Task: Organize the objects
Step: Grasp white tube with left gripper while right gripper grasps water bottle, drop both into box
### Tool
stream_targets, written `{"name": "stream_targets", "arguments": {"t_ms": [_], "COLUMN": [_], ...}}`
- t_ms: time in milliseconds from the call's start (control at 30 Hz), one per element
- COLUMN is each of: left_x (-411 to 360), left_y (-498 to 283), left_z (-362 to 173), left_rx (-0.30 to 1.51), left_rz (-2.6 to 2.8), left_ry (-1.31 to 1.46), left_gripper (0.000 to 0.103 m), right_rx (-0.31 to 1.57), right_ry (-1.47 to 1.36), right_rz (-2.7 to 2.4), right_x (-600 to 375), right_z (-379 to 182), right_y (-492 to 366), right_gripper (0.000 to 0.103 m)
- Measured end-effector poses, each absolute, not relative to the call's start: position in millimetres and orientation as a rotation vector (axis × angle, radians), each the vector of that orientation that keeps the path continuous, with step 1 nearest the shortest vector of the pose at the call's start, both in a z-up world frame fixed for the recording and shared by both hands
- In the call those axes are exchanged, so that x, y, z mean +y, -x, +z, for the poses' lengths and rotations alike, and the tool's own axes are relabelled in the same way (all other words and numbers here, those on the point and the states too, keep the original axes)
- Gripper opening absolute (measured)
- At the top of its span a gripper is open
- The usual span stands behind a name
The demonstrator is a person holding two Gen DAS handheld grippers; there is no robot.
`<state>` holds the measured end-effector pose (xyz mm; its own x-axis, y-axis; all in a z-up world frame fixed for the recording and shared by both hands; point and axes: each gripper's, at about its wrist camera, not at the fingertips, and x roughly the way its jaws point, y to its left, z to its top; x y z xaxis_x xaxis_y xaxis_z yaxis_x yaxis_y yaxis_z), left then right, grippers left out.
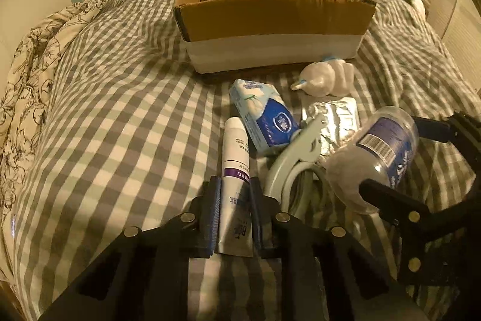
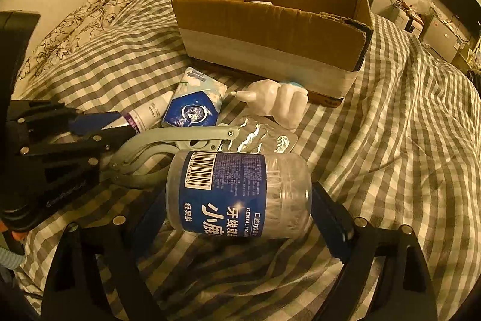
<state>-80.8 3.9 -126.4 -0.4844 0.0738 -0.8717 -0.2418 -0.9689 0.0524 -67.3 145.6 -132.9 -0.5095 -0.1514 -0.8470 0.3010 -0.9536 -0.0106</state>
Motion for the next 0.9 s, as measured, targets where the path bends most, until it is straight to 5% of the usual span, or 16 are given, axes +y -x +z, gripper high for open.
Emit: {"name": "stream_targets", "arguments": {"t_ms": [433,900], "left_x": [-5,14], "left_y": [65,180], "left_z": [-36,48], "left_rx": [0.161,0.182], "left_rz": [2.663,2.782], "left_ry": [1.233,0.945], "left_gripper": [0.013,0.013], "right_rx": [0.093,0.220], "right_ry": [-1.162,-0.849], "right_rz": [-2.649,-2.788], "right_x": [177,180], "right_z": [-61,52], "right_y": [47,142], "right_gripper": [0.089,0.089]}}
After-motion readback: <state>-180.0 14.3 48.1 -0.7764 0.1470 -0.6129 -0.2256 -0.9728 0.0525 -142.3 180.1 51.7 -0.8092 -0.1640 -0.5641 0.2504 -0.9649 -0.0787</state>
